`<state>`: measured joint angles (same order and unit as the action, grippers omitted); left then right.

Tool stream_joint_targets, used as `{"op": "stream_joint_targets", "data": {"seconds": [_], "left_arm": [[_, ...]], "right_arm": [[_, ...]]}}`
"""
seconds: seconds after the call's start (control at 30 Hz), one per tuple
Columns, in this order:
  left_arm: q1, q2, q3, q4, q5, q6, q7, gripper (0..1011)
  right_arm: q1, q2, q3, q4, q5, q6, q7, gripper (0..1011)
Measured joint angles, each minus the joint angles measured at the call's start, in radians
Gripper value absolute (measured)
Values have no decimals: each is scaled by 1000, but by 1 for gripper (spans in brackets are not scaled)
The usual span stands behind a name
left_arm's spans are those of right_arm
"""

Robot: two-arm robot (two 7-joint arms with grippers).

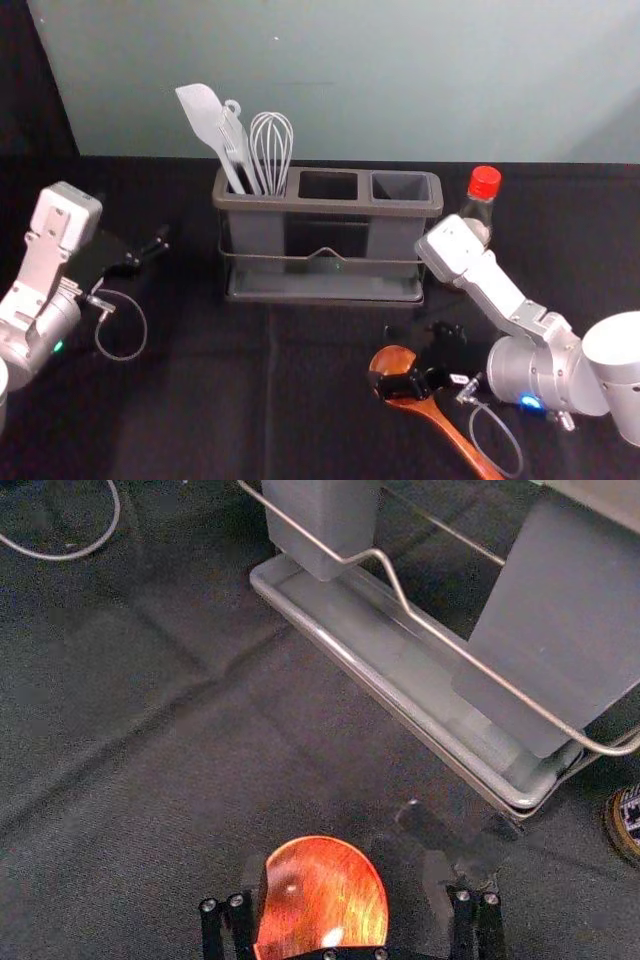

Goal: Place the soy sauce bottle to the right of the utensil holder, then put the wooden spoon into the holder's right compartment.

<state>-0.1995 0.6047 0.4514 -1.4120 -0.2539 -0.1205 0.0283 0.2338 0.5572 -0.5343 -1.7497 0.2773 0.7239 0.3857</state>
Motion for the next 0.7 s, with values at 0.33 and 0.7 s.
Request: {"op": "stream_joint_targets", "data": {"seconds": [0.33,0.7], "left_arm": [[0,0,0,0,0,0,0,1005],[0,0,0,0,0,0,0,1005]], "right_arm": [[-12,-9,2,1,-26,-5,17,1003],[-26,-11,18,-11,-49,-22,33,1003]]}}
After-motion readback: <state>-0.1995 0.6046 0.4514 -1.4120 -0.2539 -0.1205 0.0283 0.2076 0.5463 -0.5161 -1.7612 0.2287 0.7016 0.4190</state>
